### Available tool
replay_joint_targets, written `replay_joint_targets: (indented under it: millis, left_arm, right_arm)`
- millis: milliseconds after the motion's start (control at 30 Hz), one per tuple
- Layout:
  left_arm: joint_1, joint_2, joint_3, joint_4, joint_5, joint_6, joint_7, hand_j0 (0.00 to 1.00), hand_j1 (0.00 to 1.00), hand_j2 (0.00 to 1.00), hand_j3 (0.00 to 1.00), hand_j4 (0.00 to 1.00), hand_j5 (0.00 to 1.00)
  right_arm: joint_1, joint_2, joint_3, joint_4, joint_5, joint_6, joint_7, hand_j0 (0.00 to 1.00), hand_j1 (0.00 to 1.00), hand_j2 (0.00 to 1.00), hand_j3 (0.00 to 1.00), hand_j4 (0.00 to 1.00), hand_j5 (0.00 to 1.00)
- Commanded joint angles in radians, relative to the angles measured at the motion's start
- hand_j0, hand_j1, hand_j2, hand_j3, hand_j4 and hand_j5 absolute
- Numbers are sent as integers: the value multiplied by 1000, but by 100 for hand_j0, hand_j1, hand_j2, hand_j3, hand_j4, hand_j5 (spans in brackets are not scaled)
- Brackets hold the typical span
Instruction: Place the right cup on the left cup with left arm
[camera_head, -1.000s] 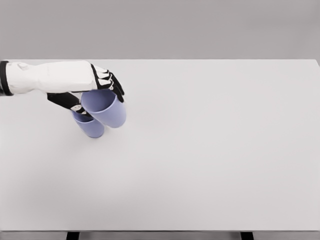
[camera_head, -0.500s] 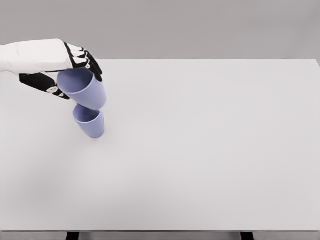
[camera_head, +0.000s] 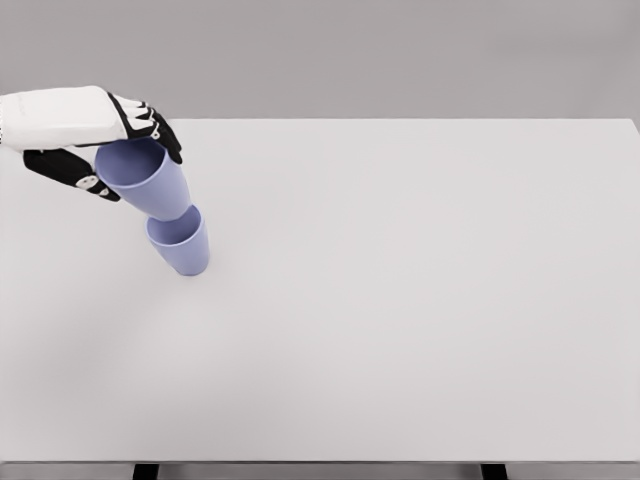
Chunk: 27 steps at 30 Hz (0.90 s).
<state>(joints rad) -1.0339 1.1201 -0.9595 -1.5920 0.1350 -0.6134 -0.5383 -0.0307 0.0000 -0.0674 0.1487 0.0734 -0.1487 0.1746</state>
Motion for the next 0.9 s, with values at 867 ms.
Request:
replay_joint_targets:
  millis: [867]
  left_arm:
    - [21, -48, -28, 81, -23, 3, 4, 51, 51, 51, 51, 51, 51]
  right_arm:
    - [0, 0, 0, 0, 0, 0, 0, 100, 100, 100, 100, 100, 100]
